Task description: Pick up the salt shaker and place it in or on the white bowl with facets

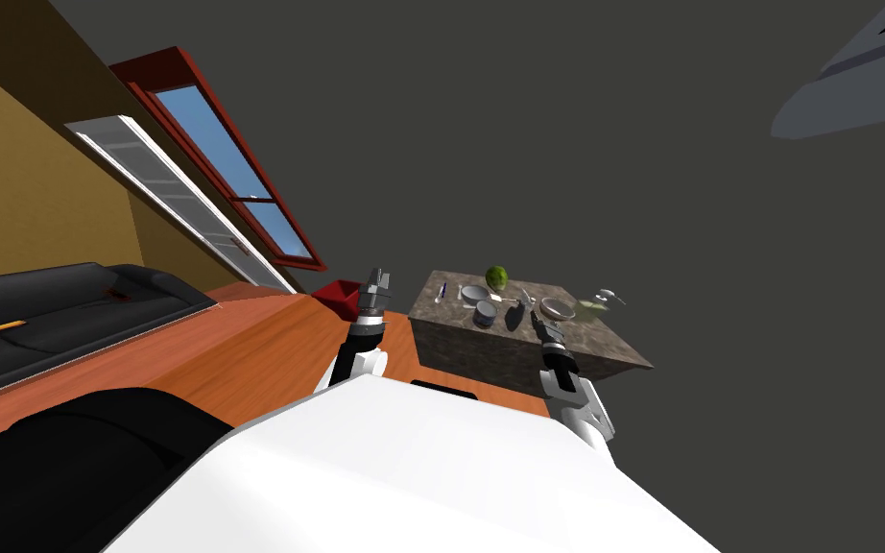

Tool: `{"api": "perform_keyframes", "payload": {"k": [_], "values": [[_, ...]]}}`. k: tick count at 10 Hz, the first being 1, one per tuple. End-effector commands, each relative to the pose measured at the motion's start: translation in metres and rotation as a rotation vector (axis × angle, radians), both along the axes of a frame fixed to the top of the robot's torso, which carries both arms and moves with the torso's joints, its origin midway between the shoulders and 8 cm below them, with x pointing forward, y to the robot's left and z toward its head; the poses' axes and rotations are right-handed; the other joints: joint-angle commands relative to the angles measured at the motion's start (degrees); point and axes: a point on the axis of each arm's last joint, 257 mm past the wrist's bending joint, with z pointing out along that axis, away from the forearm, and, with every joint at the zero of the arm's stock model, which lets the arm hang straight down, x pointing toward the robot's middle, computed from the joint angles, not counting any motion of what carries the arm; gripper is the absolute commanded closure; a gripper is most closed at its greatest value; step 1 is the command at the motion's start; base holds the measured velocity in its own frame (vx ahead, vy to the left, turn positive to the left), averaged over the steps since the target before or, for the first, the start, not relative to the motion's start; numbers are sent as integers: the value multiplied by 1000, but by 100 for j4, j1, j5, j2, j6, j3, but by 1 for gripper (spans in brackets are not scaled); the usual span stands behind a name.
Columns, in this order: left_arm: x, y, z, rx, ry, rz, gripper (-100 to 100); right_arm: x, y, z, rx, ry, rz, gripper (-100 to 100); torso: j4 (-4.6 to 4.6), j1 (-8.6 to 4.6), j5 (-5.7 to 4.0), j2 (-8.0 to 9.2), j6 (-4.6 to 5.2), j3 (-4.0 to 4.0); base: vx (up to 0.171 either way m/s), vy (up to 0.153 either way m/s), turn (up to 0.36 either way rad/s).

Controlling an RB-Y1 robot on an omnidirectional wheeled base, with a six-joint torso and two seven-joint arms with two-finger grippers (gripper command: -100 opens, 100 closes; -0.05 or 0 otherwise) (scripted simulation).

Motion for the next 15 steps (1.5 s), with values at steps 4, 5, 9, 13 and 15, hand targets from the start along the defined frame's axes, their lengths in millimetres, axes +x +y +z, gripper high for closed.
{"api": "perform_keyframes", "payload": {"k": [4, 5, 9, 13, 15], "values": [[0, 0, 0, 0, 0, 0, 0, 12, -13, -29, -112, 104, -36, -100, -1, -5, -1, -4, 0, -2, 50, -2, 6], [0, 0, 0, 0, 0, 0, 0, 16, -17, -36, -143, 132, -44, -100, 0, -8, -1, -1, 0, -1, 57, -8, 10], [0, 0, 0, 0, 0, 0, 0, 24, -26, -52, -229, 204, -61, -100, -1, -9, -2, -6, 0, -3, 54, -10, 6], [0, 0, 0, 0, 0, 0, 0, 34, -40, -61, -331, 271, -74, -100, -2, -9, -1, -11, 0, -6, 78, -8, 16], [0, 0, 0, 0, 0, 0, 0, 33, -37, -61, -314, 262, -72, 0, -2, -5, -1, -3, 1, -3, 26, -2, 4]]}}
